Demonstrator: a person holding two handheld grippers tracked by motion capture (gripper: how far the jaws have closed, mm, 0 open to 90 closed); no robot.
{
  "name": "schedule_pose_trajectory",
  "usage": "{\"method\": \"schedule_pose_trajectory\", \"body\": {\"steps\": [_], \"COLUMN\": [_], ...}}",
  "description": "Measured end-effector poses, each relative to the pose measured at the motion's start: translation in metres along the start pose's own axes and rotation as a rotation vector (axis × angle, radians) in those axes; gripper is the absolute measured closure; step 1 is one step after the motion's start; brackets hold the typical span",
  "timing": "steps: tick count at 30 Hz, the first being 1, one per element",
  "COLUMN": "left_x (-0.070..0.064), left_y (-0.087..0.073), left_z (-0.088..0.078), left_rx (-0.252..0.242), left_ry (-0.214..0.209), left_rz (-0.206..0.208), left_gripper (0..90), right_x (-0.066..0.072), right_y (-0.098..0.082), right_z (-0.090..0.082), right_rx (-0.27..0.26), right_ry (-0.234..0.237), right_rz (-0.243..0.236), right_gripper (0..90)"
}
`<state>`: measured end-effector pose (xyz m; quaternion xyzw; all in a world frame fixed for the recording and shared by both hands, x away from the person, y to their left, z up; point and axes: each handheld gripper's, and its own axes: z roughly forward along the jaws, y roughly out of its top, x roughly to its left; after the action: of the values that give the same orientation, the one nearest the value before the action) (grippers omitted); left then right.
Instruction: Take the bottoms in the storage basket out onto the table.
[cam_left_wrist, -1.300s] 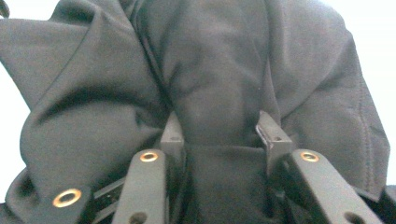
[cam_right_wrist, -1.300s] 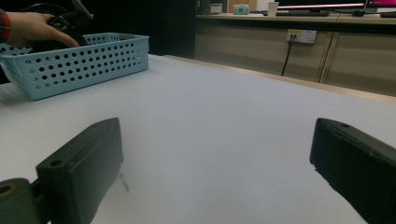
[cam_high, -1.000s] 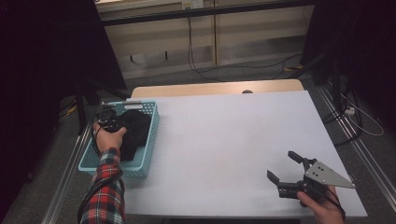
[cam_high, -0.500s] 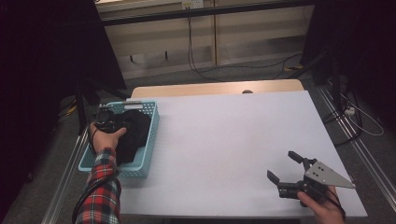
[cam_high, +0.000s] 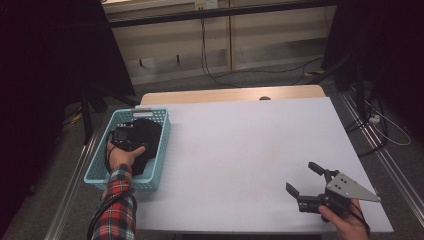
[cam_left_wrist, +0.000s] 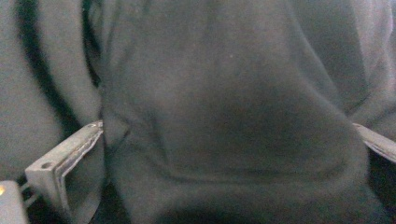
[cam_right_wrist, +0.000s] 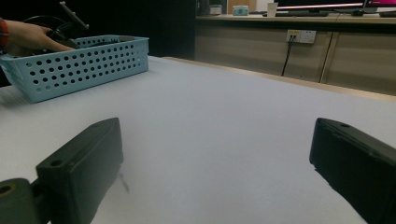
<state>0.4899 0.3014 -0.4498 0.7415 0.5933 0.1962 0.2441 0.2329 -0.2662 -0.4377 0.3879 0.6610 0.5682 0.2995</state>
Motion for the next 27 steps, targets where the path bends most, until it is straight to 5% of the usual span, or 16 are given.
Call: {"method": "schedule_pose_trajectory", "body": {"steps": [8, 13, 19, 27], "left_x": [-0.005, -0.004, -0.007, -0.004], "left_y": [-0.003, 0.0, 0.003, 0.008], "left_z": [-0.002, -0.01, -0.012, -0.014], "left_rx": [-0.029, -0.023, 0.003, 0.029], "left_ry": [0.046, 0.037, 0.039, 0.032], "left_rz": [-0.066, -0.055, -0.064, -0.113], "left_gripper": [8.5, 40.2, 61.3, 68.2], "right_x": [0.001, 0.001, 0.001, 0.001], "right_y": [0.001, 0.001, 0.001, 0.0], "right_z": [0.0, 0.0, 0.0, 0.001], "right_rx": [-0.002, 0.0, 0.0, 0.003], "right_ry": [0.005, 0.006, 0.008, 0.012], "right_rz": [-0.005, -0.006, -0.004, -0.003], "right_gripper": [2.3, 2.3, 2.3, 2.3]}}
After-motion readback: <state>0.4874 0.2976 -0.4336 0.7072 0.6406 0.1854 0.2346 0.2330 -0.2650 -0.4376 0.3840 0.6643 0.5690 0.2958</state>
